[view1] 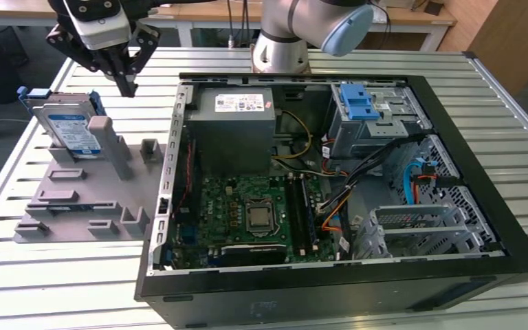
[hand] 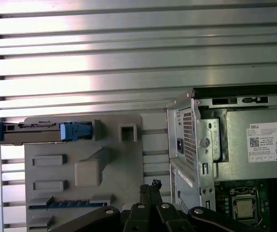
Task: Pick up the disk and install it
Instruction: 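Reach for the disk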
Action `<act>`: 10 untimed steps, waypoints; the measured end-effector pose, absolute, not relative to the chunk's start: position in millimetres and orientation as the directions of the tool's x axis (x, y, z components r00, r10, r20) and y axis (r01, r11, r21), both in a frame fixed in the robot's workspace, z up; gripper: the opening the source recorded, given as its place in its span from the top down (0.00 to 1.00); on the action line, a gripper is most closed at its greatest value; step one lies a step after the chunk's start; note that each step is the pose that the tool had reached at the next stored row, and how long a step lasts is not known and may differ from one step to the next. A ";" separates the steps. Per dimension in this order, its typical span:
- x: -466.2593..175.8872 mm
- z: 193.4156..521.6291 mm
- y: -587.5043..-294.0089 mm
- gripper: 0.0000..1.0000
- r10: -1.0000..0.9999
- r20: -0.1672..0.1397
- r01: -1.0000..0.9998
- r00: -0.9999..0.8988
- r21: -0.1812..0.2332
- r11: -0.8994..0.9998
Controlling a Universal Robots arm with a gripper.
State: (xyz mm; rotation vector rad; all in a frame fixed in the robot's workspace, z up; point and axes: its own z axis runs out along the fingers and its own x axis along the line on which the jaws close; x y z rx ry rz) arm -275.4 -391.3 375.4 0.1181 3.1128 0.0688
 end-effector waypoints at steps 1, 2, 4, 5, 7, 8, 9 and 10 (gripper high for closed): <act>-275.5 375.3 -391.3 0.89 0.076 -0.024 0.075 -0.997 0.045 0.996; -275.7 375.3 -391.3 0.89 0.076 -0.024 0.075 -0.997 0.045 0.996; -276.0 375.3 -391.3 0.89 0.076 -0.024 0.075 -0.997 0.045 0.996; -276.0 375.3 -391.4 0.89 0.076 -0.024 0.075 -0.997 0.045 0.996; -276.5 375.2 -391.3 0.89 0.076 -0.024 0.075 -0.997 0.045 0.996; -276.7 375.1 -391.3 0.89 0.076 -0.024 0.075 -0.997 0.045 0.996; -276.9 375.1 -391.3 0.89 0.076 -0.024 0.075 -0.997 0.045 0.996; -277.4 375.0 -391.3 0.89 0.076 -0.024 0.075 -0.997 0.045 0.996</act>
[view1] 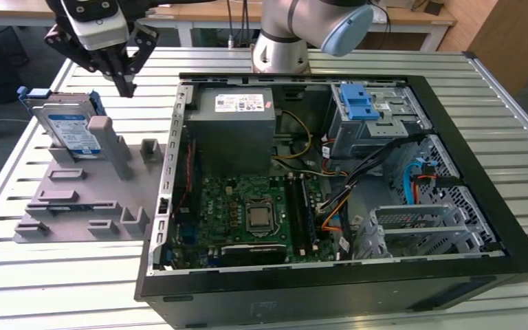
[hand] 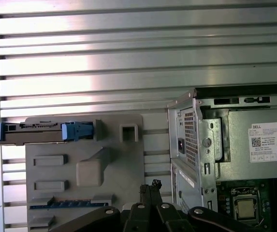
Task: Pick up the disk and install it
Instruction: 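Reach for the disk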
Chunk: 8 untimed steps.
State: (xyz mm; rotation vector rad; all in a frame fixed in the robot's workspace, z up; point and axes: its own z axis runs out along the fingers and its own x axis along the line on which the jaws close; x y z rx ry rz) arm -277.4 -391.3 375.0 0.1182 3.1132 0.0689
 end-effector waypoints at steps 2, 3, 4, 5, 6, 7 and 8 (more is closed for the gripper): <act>-278.1 374.9 -391.3 0.89 0.076 -0.024 0.075 -0.997 0.045 0.996; -278.5 374.9 -391.3 0.89 0.076 -0.024 0.075 -0.997 0.045 0.996; -278.8 374.8 -391.3 0.89 0.076 -0.023 0.075 -0.997 0.045 0.996; -279.2 374.8 -391.3 0.89 0.076 -0.023 0.075 -0.997 0.045 0.996; -279.5 374.7 -391.3 0.89 0.076 -0.023 0.075 -0.997 0.045 0.996; -279.9 374.7 -391.3 0.89 0.076 -0.023 0.075 -0.997 0.045 0.996; -280.3 374.6 -391.3 0.89 0.076 -0.023 0.075 -0.997 0.045 0.996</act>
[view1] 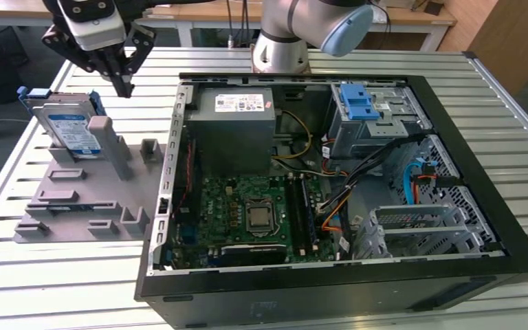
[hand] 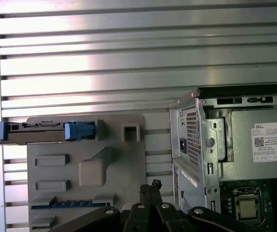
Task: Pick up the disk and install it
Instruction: 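Reach for the disk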
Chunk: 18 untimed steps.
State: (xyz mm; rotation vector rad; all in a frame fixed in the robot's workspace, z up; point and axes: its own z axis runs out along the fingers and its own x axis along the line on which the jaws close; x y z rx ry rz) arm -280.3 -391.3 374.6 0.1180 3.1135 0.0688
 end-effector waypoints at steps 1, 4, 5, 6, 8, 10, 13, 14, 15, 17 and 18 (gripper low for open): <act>-280.7 374.6 -391.2 0.89 0.076 -0.023 0.075 -0.997 0.045 0.996; -283.6 374.4 -390.4 0.89 0.076 -0.023 0.075 -0.997 0.045 0.996; -285.0 374.4 -390.1 0.89 0.076 -0.022 0.075 -0.997 0.045 0.996; -286.3 374.3 -389.8 0.89 0.076 -0.022 0.075 -0.997 0.045 0.996; -289.0 374.1 -389.3 0.89 0.076 -0.021 0.075 -0.997 0.045 0.996; -291.6 374.0 -388.7 0.89 0.076 -0.020 0.075 -0.997 0.045 0.996; -295.5 373.7 -387.6 0.89 0.076 -0.019 0.075 -0.997 0.045 0.996; -297.0 373.6 -387.3 0.89 0.076 -0.018 0.076 -0.997 0.045 0.996; -298.6 373.5 -386.9 0.89 0.076 -0.018 0.076 -0.997 0.045 0.996; -302.2 373.3 -386.0 0.89 0.077 -0.016 0.076 -0.997 0.045 0.996; -303.4 373.3 -385.6 0.89 0.077 -0.014 0.076 -0.997 0.045 0.996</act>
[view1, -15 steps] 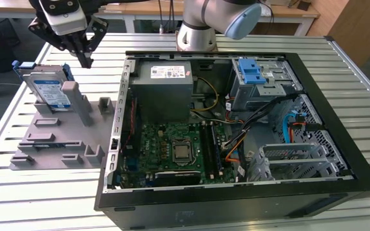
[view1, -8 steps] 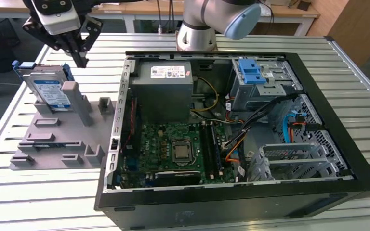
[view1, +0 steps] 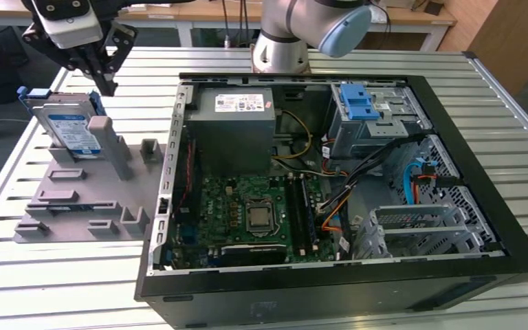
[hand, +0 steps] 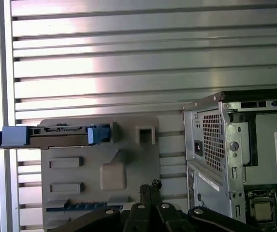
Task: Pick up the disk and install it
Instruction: 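Reach for the disk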
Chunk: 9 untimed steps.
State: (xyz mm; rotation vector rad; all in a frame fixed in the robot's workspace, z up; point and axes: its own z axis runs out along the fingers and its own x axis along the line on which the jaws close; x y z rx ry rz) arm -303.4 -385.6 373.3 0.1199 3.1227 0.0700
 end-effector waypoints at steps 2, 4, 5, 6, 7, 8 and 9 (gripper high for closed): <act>-305.8 373.0 -384.5 0.89 0.078 -0.010 0.077 -0.997 0.046 0.996; -309.9 371.7 -382.8 0.89 0.078 -0.007 0.077 -0.997 0.045 0.996; -312.8 371.0 -382.2 0.89 0.078 -0.005 0.077 -0.997 0.045 0.996; -316.0 370.1 -381.6 0.89 0.078 -0.004 0.078 -0.997 0.045 0.996; -319.2 369.5 -381.0 0.89 0.078 -0.004 0.078 -0.997 0.045 0.996; -322.4 368.9 -380.1 0.89 0.078 -0.003 0.078 -0.997 0.045 0.996; -325.5 368.3 -379.0 0.89 0.078 -0.002 0.078 -0.997 0.045 0.996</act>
